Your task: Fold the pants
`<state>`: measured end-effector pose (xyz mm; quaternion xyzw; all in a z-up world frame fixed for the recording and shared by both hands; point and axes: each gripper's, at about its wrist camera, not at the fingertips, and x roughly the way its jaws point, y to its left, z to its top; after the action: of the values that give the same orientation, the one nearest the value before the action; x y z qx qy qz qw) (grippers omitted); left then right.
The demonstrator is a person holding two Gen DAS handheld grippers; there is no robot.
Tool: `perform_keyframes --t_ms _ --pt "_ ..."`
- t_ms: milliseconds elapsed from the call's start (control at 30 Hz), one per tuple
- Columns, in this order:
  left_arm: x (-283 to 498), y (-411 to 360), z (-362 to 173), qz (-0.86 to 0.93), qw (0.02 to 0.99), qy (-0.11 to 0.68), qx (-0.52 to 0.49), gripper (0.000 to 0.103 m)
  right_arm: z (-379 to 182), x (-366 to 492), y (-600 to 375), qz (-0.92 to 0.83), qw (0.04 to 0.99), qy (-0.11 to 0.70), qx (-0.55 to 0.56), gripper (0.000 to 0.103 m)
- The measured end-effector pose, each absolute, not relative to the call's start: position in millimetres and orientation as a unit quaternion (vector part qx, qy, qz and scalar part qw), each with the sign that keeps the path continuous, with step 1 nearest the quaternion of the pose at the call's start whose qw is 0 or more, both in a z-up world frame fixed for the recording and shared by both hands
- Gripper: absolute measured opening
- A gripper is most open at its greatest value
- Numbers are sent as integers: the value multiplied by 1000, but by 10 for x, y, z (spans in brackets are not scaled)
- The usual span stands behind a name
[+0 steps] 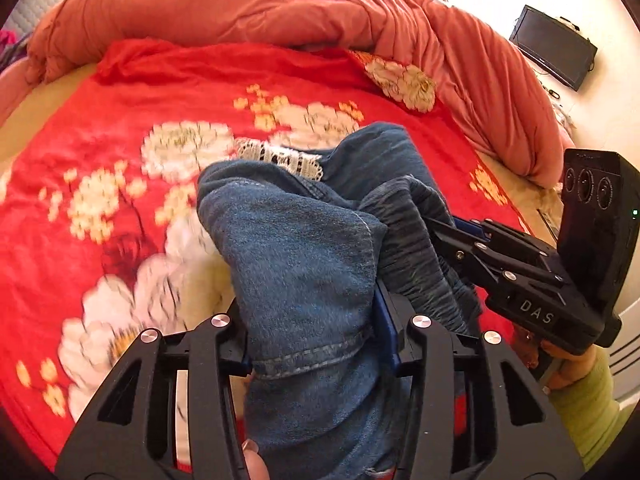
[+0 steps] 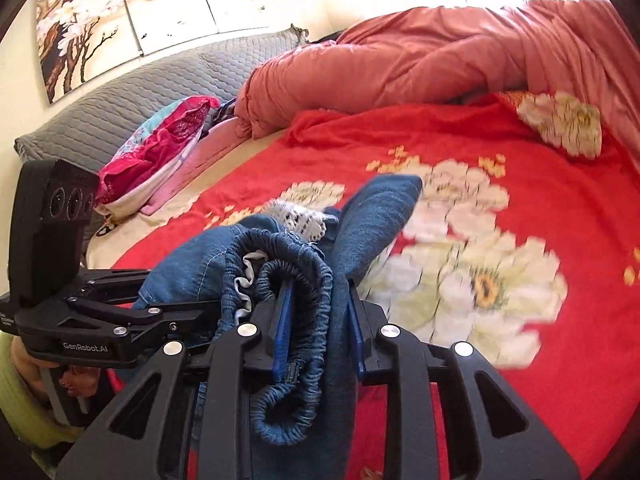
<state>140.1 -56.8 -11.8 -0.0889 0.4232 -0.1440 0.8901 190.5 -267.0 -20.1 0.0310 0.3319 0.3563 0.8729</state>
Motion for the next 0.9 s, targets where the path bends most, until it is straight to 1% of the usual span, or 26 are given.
perform_keyframes --t_ms 267,500,700,900 --pt "1832 -611 31 -137 909 386 -72 37 -19 2378 -2622 341 888 308 6 23" --pt "2121 -622 61 -129 918 372 -57 37 -91 2717 -2559 331 891 311 -3 23" --pt "2264 -547 -76 -119 913 386 -63 37 -228 2906 -2477 327 886 328 -9 23" --pt "2390 -436 -286 -98 900 419 -74 37 -444 3009 -2434 303 879 368 -7 23"
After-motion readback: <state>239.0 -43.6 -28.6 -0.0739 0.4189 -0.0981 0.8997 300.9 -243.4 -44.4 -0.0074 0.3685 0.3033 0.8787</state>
